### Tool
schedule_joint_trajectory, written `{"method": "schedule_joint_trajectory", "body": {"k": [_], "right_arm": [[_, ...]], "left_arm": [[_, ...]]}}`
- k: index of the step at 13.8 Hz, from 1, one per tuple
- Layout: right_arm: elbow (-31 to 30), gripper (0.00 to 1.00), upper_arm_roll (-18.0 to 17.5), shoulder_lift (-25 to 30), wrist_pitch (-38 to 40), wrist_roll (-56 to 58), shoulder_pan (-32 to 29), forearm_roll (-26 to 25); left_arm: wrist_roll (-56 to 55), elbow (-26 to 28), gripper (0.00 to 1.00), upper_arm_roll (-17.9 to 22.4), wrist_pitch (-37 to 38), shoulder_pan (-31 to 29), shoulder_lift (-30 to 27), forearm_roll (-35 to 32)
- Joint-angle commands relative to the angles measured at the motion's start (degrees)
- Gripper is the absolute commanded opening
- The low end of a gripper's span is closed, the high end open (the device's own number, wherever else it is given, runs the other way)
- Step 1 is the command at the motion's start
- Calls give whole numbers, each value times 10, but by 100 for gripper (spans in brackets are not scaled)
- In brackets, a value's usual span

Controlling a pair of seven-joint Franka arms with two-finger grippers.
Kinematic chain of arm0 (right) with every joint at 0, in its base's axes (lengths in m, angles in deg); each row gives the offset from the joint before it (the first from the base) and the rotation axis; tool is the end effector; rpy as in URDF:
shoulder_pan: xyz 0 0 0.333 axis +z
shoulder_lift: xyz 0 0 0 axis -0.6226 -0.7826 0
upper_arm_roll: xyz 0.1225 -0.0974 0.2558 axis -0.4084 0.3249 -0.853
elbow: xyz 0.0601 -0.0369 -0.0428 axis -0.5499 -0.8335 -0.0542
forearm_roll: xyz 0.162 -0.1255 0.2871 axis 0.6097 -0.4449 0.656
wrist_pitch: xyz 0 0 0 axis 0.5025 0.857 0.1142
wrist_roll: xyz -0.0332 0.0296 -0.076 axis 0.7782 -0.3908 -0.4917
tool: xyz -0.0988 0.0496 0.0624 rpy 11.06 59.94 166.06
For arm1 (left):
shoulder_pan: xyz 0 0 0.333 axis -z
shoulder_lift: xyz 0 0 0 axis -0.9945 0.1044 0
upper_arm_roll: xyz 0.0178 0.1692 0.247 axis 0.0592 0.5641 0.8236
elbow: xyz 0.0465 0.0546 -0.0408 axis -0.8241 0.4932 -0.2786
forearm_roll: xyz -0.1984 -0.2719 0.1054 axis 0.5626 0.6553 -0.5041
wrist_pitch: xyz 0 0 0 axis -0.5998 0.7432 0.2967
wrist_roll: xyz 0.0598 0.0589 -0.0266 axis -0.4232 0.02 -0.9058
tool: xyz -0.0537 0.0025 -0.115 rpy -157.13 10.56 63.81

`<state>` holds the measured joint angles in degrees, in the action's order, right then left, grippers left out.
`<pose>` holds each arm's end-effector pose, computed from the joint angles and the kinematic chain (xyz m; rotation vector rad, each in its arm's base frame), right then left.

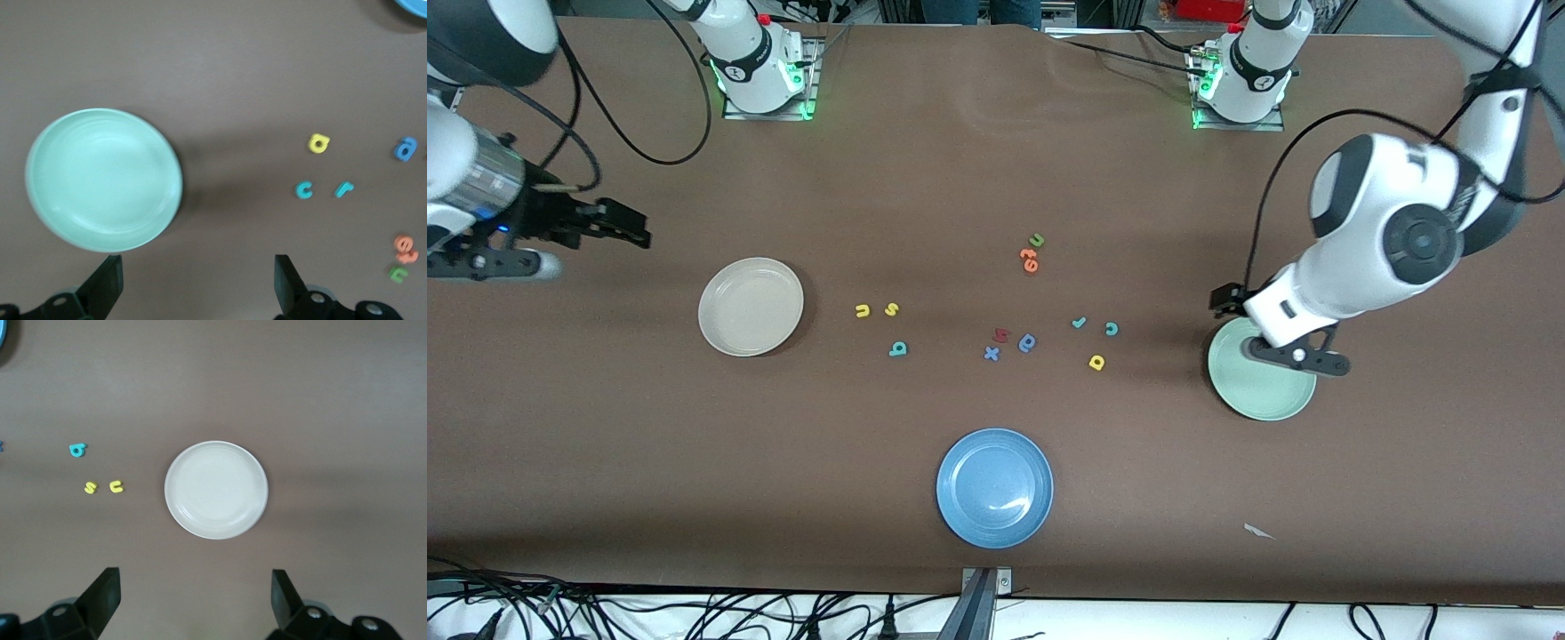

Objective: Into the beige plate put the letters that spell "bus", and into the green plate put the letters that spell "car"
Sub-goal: 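Move the right gripper and the left gripper down over the letters, then grasp the cyan letters d and c with the right and left grippers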

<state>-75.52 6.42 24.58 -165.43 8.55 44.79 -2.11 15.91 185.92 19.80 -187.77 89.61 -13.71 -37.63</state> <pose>0.5419 0.0607 0.5077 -3.1053 -0.0053 0.1565 0.5802 -0.1512 0.3660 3.0624 -0.2740 -0.1803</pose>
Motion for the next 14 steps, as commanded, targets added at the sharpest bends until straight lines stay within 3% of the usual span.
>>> {"method": "schedule_joint_trajectory", "body": {"k": [1,3,5,7,10,12,14], "right_arm": [[1,100,2,-44,-42,-61,45,6],[-1,100,2,-69,-74,-121,76,2],[-14,100,2,-88,-118,-167,103,-2],[-36,100,2,-112,-172,-216,122,-3],[-91,100,2,-142,-268,-311,152,-3],[-144,100,1,-150,-345,-347,161,-3],[-160,98,1,-176,-411,-350,187,-1]], "left_arm": [[-49,53,100,-29,-86,-2,10,-8],[-87,118,100,-48,-189,2,14,-14],[-136,143,100,-48,-250,40,40,-18],[-195,138,100,-46,-269,70,73,-40],[-288,136,100,-50,-298,78,107,-136],[-299,134,98,-50,-305,85,120,-140],[-303,123,96,-49,-306,89,135,-140]]}}
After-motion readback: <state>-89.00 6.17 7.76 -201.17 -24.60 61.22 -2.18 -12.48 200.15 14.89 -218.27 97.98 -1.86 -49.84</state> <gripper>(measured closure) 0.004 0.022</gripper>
